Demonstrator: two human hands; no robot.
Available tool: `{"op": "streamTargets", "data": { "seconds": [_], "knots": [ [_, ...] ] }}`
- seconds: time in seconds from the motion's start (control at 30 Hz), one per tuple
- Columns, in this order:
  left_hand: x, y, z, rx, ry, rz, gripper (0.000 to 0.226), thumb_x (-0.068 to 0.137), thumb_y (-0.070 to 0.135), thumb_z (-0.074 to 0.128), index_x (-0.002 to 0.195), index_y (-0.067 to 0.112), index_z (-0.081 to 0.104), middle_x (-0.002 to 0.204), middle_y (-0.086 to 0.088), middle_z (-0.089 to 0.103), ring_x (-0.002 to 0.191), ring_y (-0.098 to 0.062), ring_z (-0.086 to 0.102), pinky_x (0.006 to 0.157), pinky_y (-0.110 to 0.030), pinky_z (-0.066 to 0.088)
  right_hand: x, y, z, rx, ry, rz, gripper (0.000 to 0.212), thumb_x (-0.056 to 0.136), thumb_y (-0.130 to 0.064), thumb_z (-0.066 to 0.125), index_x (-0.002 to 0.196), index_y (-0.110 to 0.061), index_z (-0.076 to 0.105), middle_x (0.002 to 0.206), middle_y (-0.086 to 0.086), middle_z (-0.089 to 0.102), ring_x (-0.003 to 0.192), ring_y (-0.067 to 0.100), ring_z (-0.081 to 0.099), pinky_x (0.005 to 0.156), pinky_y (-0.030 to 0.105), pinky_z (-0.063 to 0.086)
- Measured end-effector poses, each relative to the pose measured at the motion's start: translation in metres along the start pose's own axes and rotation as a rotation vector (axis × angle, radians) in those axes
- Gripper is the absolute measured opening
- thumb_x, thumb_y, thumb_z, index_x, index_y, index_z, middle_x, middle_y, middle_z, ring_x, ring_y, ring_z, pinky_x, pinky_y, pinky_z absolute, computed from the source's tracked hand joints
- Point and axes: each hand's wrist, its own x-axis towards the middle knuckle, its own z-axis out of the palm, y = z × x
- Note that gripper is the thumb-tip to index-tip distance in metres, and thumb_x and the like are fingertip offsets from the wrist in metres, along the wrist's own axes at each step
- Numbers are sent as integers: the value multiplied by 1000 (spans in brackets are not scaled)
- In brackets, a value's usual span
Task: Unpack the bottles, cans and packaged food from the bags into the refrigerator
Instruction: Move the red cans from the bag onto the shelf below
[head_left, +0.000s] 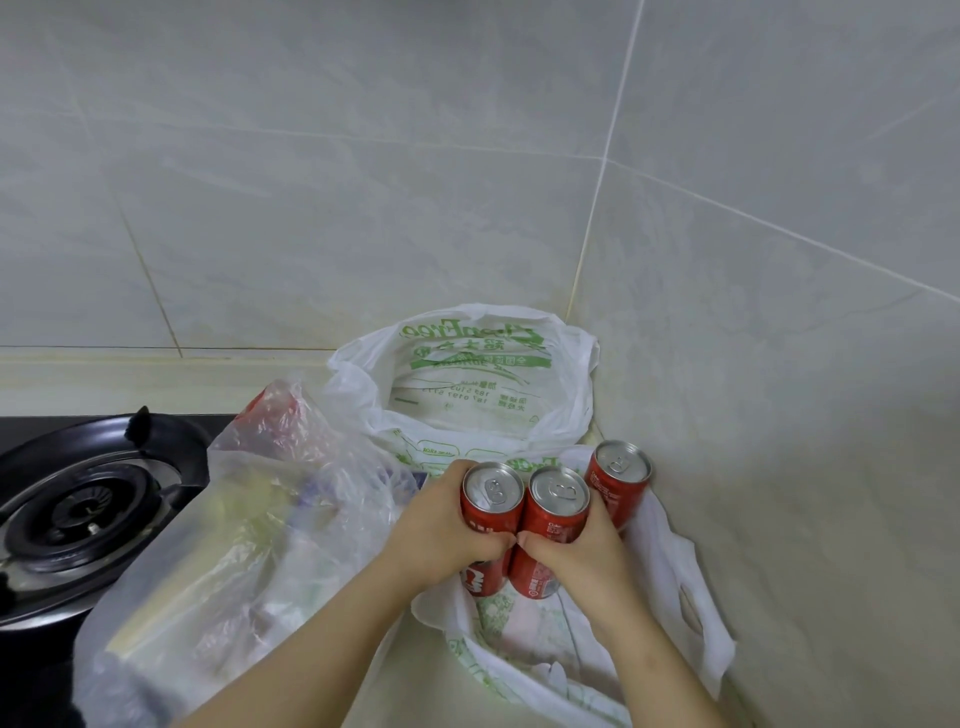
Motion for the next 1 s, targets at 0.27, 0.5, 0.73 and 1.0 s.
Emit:
{"op": "streamTargets", "data": {
  "seconds": [0.27, 0.5, 0.73, 1.0],
  "knots": [
    [2, -5, 3, -47, 7, -39, 72, 45, 35, 75, 112, 33, 49, 100, 15, 64, 96, -2, 61, 90, -33, 51, 2, 3, 2, 18, -5, 38, 69, 48, -27, 78, 110, -40, 50, 101, -11, 68, 96, 8, 63, 91, 41, 51],
    [2, -9, 5, 46, -18, -65, 77, 44, 36, 76, 116, 28, 49, 101, 13, 63, 95, -3, 60, 89, -31, 51, 7, 10, 7, -43, -1, 62, 78, 39, -42, 74, 111, -43, 46, 99, -12, 67, 96, 10, 63, 90, 43, 51],
    [-3, -11, 11, 3, -8, -83, 78, 44, 34, 73, 116, 29, 44, 102, 14, 62, 98, -6, 61, 91, -36, 50, 6, 11, 10, -57, -8, 64, 83, 38, -45, 74, 116, -43, 43, 102, -13, 66, 98, 12, 63, 91, 44, 50],
    [-7, -8, 14, -45, 30, -86, 84, 38, 37, 71, 117, 27, 45, 105, 10, 62, 103, -11, 59, 94, -40, 48, -3, 13, 7, -2, -20, 54, 83, 40, -38, 73, 119, -43, 46, 100, -13, 67, 95, 11, 64, 86, 45, 53]
  ]
}}
